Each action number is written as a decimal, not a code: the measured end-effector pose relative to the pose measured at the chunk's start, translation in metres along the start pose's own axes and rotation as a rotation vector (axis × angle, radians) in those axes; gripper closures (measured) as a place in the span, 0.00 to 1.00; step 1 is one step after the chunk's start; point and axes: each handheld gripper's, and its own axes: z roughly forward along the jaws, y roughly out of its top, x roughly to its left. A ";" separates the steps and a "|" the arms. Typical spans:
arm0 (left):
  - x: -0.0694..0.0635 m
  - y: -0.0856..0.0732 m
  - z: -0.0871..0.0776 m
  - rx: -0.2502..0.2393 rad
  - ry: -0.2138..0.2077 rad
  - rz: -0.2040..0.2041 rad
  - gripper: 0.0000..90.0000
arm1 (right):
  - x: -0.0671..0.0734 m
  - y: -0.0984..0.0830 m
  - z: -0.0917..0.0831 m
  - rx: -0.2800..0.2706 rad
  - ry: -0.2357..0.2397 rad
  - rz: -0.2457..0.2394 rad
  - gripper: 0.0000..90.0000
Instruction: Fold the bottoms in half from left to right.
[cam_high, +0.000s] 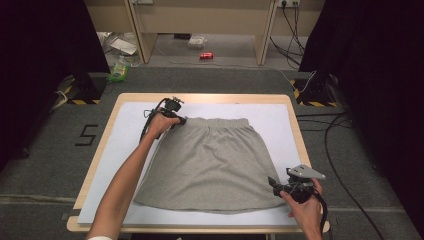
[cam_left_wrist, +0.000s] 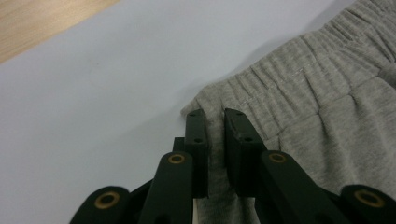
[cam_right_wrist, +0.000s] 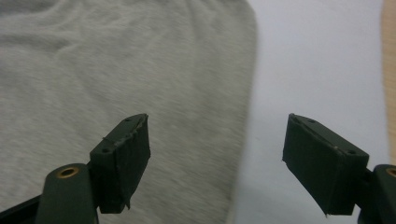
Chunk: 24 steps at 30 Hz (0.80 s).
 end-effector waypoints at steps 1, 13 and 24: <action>0.000 0.000 0.000 0.000 0.000 0.000 0.88 | 0.000 0.000 0.000 0.000 0.000 0.000 0.26; 0.000 -0.001 0.000 -0.007 0.000 -0.010 0.88 | 0.065 0.027 0.016 0.002 0.139 -0.127 0.26; -0.001 0.000 0.000 0.002 0.011 -0.001 0.88 | 0.119 0.055 0.039 -0.005 0.278 -0.206 0.27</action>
